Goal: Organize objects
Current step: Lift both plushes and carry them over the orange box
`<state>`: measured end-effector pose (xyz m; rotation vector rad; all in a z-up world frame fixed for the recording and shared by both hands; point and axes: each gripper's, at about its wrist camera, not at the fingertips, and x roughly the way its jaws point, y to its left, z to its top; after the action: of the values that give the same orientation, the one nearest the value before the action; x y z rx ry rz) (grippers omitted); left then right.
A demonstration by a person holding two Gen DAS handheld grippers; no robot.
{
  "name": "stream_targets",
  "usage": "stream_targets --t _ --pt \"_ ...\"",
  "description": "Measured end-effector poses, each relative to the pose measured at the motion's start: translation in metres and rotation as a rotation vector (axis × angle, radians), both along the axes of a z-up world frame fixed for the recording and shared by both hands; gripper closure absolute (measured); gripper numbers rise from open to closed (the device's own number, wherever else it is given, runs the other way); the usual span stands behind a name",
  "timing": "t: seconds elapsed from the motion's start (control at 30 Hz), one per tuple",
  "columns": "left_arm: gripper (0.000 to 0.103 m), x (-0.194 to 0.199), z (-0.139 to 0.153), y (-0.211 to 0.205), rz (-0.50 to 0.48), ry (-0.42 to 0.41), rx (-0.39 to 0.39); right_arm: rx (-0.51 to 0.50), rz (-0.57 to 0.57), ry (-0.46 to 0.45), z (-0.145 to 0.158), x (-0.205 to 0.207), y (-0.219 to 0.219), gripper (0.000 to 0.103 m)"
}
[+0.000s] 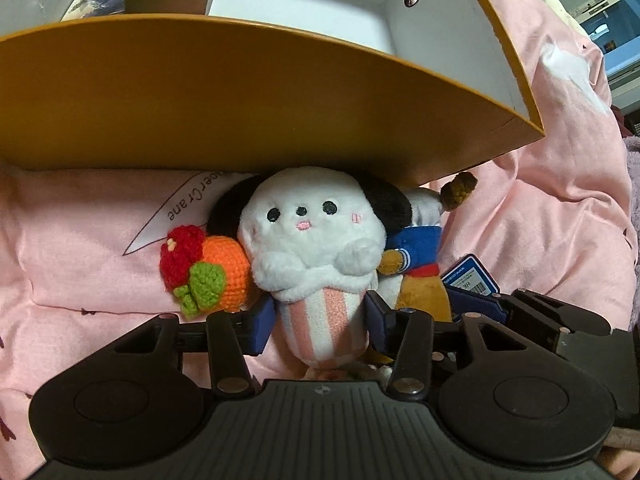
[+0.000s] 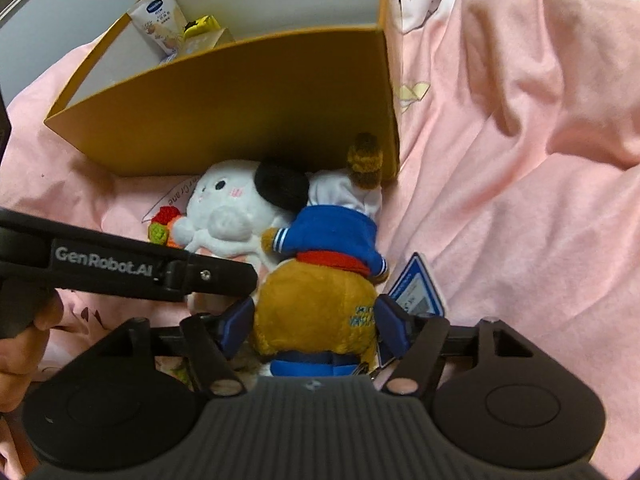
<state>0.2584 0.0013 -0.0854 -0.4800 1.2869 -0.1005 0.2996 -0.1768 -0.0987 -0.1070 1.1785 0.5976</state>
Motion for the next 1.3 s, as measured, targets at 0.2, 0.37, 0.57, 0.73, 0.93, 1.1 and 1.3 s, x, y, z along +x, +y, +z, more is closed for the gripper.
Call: stream_targets --t 0.2,0.37,0.57,0.73,0.93,1.1,1.3 --pt "0.052 -0.006 0.007 0.003 -0.002 -0.009 -0.016 0.005 0.004 -0.002 -0.003 -0.003 -0.001 0.037" --pt "0.052 -0.018 0.022 0.012 0.004 -0.037 -0.039 -0.017 0.004 -0.030 0.003 -0.009 0.000 0.043" --pt "0.052 -0.030 0.038 0.024 0.006 -0.055 -0.075 0.061 -0.017 -0.019 0.022 -0.015 -0.013 0.045" --pt "0.052 -0.043 0.056 0.035 0.005 -0.091 -0.089 0.104 -0.012 -0.047 0.048 -0.023 -0.021 0.045" --pt "0.054 -0.059 0.086 0.046 0.011 -0.169 -0.100 0.214 0.003 -0.052 0.081 -0.028 -0.020 0.045" --pt "0.054 -0.067 0.112 0.058 0.037 -0.248 -0.120 0.262 0.026 -0.114 0.108 -0.034 -0.015 0.044" --pt "0.054 -0.067 0.148 0.069 0.047 -0.371 -0.099 0.361 0.037 -0.153 0.140 -0.024 -0.011 0.044"
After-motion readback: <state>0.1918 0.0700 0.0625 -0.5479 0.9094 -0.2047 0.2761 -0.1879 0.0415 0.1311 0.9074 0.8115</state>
